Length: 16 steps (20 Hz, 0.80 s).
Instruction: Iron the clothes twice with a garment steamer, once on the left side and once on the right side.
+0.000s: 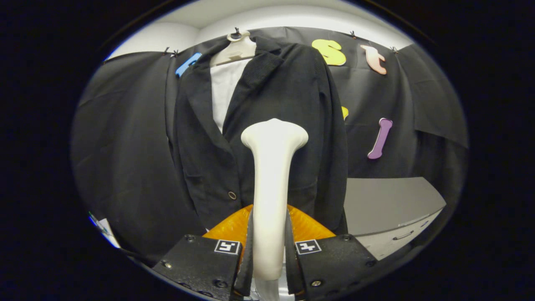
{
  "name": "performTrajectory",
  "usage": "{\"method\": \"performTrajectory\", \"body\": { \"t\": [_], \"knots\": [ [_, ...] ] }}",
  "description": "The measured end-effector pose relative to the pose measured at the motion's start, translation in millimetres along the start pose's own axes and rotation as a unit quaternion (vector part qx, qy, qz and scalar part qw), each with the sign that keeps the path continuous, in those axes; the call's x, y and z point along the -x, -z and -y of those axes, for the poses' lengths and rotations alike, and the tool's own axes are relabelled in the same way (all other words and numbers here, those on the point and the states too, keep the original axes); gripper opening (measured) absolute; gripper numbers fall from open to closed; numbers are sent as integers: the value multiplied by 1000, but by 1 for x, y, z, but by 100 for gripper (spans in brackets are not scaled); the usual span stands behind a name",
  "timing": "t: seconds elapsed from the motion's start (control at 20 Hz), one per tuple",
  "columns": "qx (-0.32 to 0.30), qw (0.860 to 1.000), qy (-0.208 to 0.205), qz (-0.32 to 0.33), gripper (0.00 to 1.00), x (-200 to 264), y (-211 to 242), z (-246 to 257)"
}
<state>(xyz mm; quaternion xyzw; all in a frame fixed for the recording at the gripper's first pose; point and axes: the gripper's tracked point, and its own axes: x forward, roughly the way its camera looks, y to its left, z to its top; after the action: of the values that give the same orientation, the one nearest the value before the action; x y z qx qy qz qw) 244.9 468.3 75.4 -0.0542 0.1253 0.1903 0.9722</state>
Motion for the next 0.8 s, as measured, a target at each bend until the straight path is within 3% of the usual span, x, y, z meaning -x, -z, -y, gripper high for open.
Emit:
{"method": "performTrajectory", "body": {
  "t": [0.8],
  "knots": [
    [2,997,11,-73,35,-2,91,11]
  ]
}}
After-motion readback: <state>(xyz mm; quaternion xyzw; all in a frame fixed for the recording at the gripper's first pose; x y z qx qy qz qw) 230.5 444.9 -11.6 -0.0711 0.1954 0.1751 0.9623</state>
